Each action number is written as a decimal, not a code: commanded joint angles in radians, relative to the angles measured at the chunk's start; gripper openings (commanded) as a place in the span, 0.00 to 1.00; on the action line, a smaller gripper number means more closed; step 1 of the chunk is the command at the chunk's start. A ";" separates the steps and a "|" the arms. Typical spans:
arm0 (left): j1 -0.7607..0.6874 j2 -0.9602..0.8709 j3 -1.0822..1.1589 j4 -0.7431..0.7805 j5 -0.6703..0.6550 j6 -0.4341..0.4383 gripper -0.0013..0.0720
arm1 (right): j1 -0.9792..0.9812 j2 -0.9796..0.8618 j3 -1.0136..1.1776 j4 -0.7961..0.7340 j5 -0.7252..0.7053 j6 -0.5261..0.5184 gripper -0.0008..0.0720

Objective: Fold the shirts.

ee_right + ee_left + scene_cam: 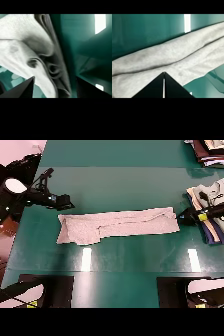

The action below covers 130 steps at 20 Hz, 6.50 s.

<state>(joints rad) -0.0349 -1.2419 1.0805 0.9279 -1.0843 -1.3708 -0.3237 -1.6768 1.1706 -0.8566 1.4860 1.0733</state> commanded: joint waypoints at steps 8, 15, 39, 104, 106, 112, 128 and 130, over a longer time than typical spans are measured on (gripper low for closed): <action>-0.306 -0.190 0.073 -0.019 0.116 -0.108 0.04 | 0.115 -0.009 0.008 0.059 0.092 -0.104 0.03; -0.497 -0.493 0.304 -0.032 0.105 -0.123 0.05 | 0.167 0.246 0.169 0.261 0.103 0.010 0.03; -0.166 -0.320 0.561 0.303 -0.157 -0.149 0.05 | 0.938 0.198 0.439 0.264 -0.222 0.057 0.03; -0.317 -0.142 0.560 0.253 -0.072 -0.089 0.05 | -0.136 -0.188 0.838 0.306 -0.208 0.228 0.03; -0.316 -0.142 0.560 0.251 -0.054 -0.089 0.05 | -0.198 -0.167 0.809 0.306 -0.236 0.220 0.03; -0.317 -0.148 0.560 0.242 -0.042 -0.093 0.05 | -0.266 -0.121 0.909 0.306 -0.269 0.182 0.03; -0.317 -0.150 0.560 0.238 -0.076 -0.095 0.05 | -0.338 0.232 0.699 -0.118 -0.105 0.168 0.03; -0.316 -0.150 0.560 0.238 -0.087 -0.094 0.05 | -0.359 0.289 0.585 -0.184 -0.093 0.168 0.03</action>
<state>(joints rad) -0.3508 -1.3918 1.6402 1.1660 -1.1545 -1.4673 -0.6628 -1.4509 1.8629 -0.9062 1.3457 1.2278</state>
